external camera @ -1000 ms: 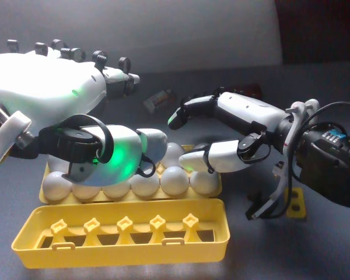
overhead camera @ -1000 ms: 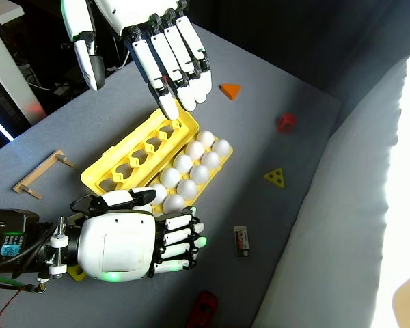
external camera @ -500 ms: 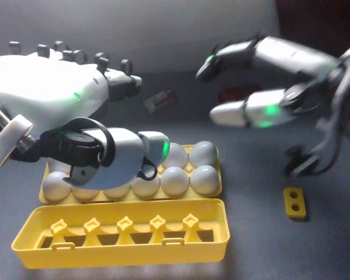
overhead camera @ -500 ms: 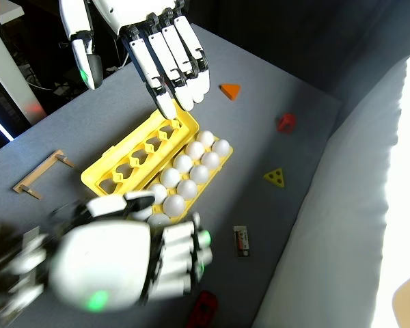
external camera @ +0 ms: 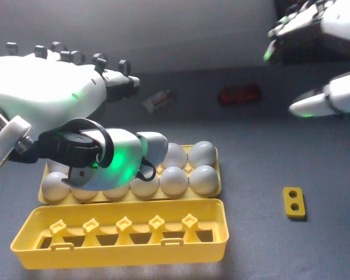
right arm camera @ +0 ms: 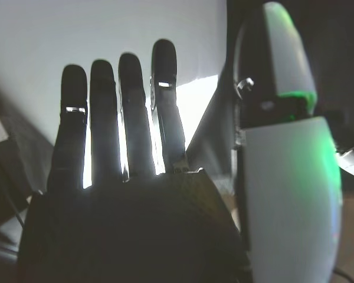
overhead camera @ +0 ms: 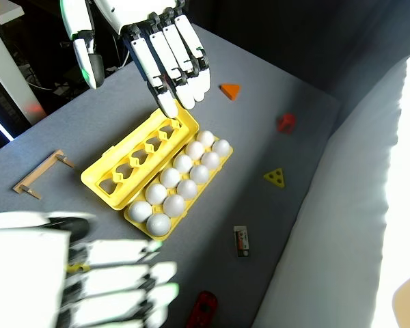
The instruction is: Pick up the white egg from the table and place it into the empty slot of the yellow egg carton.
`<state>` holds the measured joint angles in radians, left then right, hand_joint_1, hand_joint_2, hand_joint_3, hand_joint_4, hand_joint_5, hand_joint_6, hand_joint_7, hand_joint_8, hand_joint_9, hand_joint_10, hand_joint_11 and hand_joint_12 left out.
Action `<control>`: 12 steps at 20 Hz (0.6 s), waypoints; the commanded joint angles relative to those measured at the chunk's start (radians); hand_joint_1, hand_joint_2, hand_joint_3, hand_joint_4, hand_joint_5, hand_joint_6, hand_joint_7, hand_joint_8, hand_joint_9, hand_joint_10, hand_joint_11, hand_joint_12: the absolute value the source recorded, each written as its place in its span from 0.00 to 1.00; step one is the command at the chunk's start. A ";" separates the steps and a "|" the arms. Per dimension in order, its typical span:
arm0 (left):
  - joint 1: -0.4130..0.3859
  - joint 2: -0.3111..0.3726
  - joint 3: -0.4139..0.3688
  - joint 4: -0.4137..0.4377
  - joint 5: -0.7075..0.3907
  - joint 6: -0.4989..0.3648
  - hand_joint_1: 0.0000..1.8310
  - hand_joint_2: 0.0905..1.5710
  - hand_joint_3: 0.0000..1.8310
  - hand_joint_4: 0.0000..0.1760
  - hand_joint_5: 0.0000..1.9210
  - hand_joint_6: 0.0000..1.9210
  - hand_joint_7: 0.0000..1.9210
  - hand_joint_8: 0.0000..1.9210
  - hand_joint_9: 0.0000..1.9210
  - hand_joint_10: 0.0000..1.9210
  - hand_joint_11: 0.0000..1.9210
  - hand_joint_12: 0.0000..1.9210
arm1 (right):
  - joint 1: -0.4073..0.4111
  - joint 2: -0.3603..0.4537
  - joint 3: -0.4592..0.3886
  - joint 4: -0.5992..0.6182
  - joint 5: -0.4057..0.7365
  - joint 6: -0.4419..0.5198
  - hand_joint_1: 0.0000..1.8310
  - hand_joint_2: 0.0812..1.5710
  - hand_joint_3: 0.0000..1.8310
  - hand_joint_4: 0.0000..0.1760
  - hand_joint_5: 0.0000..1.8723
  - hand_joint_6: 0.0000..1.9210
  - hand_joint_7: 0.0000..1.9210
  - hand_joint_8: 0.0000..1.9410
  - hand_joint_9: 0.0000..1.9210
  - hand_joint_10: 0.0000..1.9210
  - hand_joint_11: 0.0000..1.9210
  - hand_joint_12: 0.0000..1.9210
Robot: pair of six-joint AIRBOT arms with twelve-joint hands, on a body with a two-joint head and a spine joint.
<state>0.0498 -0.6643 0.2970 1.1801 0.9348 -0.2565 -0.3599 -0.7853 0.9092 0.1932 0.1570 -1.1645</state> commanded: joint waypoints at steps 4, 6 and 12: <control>-0.010 0.002 -0.007 0.084 -0.018 -0.002 0.00 0.83 0.00 0.13 0.17 0.01 0.15 0.01 0.13 0.01 0.00 0.44 | 0.064 -0.006 -0.025 0.001 -0.033 -0.044 0.23 0.71 0.00 0.00 0.32 0.45 0.39 0.05 0.17 0.52 0.00 0.86; -0.006 0.002 -0.008 0.084 -0.018 -0.005 0.00 0.83 0.00 0.12 0.18 0.01 0.19 0.01 0.15 0.01 0.00 0.50 | 0.076 -0.009 -0.038 0.001 -0.053 -0.060 0.22 0.71 0.00 0.00 0.32 0.50 0.40 0.09 0.18 0.58 0.00 0.92; -0.003 0.002 -0.010 0.082 -0.018 -0.007 0.02 0.86 0.00 0.00 0.36 0.06 0.42 0.06 0.35 0.08 0.06 0.72 | 0.193 -0.026 -0.068 -0.001 -0.254 -0.057 0.21 0.76 0.01 0.00 0.40 0.69 0.37 0.59 0.26 0.82 0.17 1.00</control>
<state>0.0544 -0.6643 0.2897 1.1797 0.9276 -0.2607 -0.1738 -0.8093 0.8452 0.1890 -0.1619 -1.2263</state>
